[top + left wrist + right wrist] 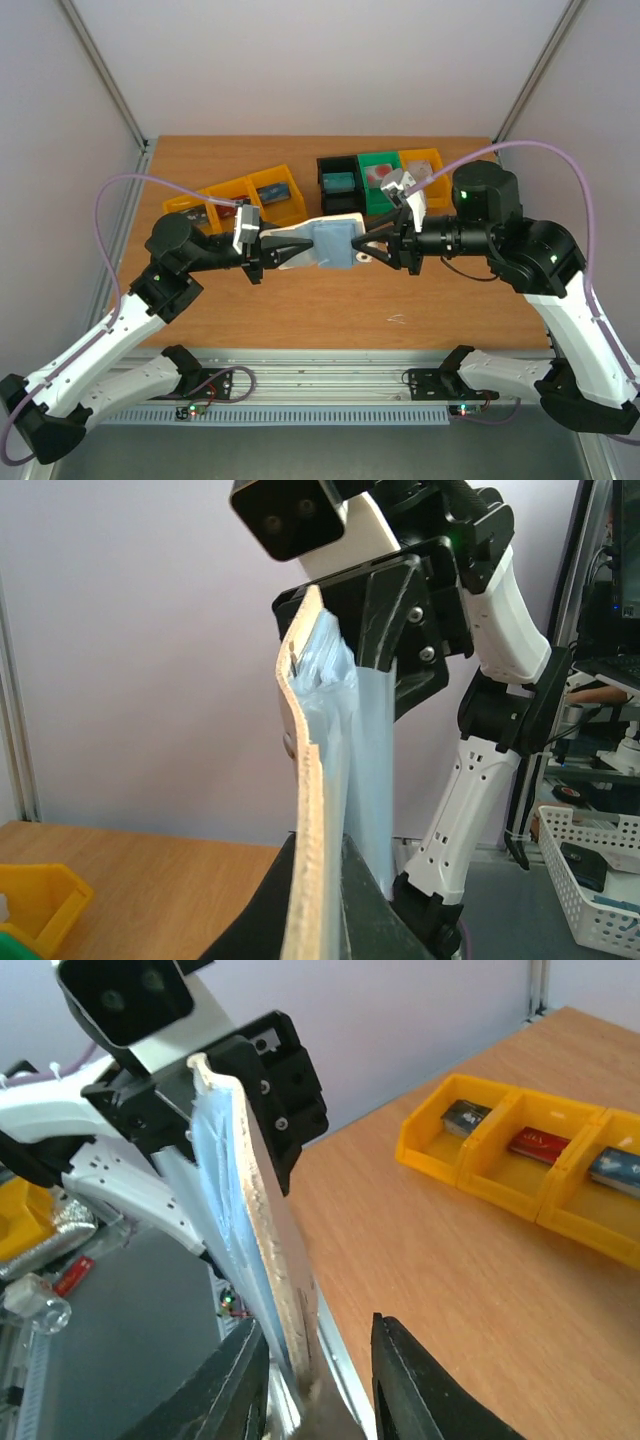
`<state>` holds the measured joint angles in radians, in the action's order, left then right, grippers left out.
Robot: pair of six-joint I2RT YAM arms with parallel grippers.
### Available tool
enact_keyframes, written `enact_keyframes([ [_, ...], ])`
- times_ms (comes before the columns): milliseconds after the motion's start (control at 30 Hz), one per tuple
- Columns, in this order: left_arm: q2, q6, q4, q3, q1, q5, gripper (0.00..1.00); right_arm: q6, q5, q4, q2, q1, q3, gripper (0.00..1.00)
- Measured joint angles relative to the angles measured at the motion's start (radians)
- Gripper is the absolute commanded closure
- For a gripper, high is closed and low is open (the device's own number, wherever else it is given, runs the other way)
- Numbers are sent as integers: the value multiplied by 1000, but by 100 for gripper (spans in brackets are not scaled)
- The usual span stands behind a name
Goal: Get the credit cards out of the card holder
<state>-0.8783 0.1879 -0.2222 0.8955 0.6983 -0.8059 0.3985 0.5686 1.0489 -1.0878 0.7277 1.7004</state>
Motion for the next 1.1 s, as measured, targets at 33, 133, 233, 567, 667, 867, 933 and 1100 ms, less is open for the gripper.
enact_keyframes([
  [33,1,-3,0,0,0,-2,100,1,0,1,-9,0,0,75],
  [133,1,-11,1,0,0,-6,100,2,-1,8,-26,0,0,79],
  [233,1,-15,2,0,0,-14,100,-5,-1,7,-28,0,-4,73],
  [567,0,-12,11,0,-2,-7,100,-103,31,-153,-43,36,-130,68],
  [667,2,-10,9,-2,-3,12,100,-121,37,-187,-57,65,-133,85],
  [867,11,11,8,-27,-3,66,53,-152,53,-210,-69,83,-137,99],
  [933,18,7,10,-35,-3,94,35,-155,32,-212,-71,84,-137,99],
  [1100,43,-15,47,-55,-13,121,4,-163,-95,-172,-72,86,-129,99],
])
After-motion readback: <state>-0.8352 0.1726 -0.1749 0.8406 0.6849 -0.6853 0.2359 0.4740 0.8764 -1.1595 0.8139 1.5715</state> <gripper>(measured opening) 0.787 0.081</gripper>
